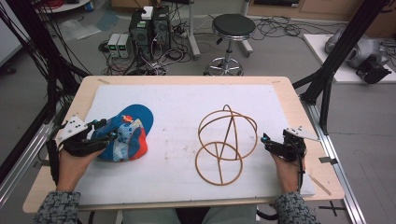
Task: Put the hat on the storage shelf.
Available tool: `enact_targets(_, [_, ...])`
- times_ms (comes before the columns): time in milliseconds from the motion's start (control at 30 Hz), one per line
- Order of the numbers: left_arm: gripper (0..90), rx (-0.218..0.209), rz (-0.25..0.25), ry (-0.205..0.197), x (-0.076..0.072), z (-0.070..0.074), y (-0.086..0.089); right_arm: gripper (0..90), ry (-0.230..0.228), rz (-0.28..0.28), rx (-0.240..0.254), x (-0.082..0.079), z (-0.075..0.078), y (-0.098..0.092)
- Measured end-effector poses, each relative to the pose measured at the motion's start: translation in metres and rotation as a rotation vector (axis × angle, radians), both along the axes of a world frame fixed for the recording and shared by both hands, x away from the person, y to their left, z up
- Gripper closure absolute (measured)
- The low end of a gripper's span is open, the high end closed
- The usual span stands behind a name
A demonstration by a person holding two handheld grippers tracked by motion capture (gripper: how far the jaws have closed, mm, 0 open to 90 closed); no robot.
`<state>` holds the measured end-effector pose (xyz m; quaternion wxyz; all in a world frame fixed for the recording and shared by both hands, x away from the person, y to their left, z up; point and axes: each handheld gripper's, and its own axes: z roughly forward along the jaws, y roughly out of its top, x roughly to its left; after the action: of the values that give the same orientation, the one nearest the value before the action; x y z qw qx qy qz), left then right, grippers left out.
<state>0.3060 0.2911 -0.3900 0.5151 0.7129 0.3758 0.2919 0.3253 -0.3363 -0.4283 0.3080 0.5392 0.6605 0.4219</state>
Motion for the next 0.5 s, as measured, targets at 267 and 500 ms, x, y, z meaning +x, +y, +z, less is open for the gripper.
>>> enact_targets(267, [54.4, 0.031, -0.017, 0.057, 0.0021, -0.0051, -0.0017, 13.5, -0.002, -0.002, 0.001, 0.0003, 0.0000, -0.0001])
enact_targets(500, [75.8, 0.043, -0.021, 0.051, 0.0007, -0.0058, -0.0046, 13.5, 0.005, -0.004, -0.003, -0.0004, -0.0002, -0.0001])
